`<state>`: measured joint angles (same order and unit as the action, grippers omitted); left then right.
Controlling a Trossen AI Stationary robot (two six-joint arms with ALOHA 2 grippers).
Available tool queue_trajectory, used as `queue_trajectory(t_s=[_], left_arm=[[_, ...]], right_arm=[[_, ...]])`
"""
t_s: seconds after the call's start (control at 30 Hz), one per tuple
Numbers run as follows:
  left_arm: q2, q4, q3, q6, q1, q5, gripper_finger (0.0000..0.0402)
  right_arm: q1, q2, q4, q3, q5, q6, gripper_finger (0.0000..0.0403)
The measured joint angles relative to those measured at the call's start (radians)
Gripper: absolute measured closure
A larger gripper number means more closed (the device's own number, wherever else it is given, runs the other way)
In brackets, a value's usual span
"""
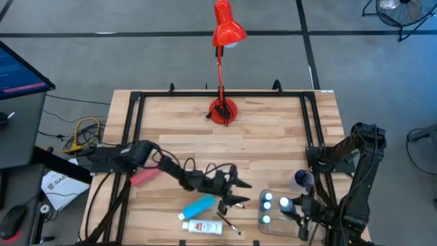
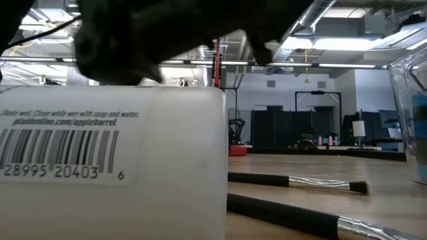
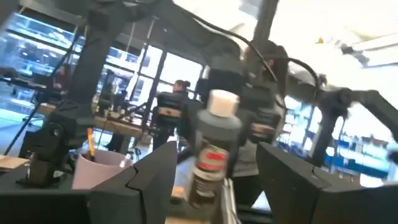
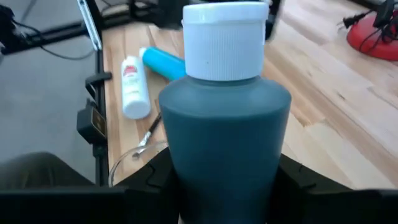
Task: Pick & Place Paint Supplies
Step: Adjust the black paint bottle in the transparent bin
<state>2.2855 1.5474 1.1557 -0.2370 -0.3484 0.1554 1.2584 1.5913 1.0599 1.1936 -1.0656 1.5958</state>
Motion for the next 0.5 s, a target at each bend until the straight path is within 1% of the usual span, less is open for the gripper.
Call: queue_trajectory(t_s=[0.03, 0.1, 0.17, 0.27, 0.4, 0.5], left_arm=[[0.019, -0.014, 0.035, -0.008, 0.007, -0.011, 0.0192], [0.043, -0.095, 0.106, -0.011, 0.016, -0.014, 0.0192], [0.045, -0.236, 0.178, -0.007, 0.013, -0.017, 0.0192], [0.042, -0.422, 0.268, -0.002, 0.006, -0.017, 0.0192], [0.040, -0.527, 0.324, 0.050, -0.011, -0.009, 0.0181], [0.040, -0.541, 0.327, 0.059, -0.013, 0.005, 0.0166]], right_arm=[[0.007, 0.000, 0.000, -0.009, -0.014, 0.014, 0.0256], [0.015, 0.000, -0.011, -0.035, -0.029, 0.048, 0.0258], [0.023, 0.000, -0.046, -0.073, -0.034, 0.079, 0.0257], [0.024, 0.000, -0.157, -0.138, -0.046, 0.082, 0.0249], [0.024, 0.001, -0.260, -0.202, -0.107, 0.071, 0.0247], [0.024, 0.001, -0.260, -0.211, -0.114, 0.069, 0.0252]])
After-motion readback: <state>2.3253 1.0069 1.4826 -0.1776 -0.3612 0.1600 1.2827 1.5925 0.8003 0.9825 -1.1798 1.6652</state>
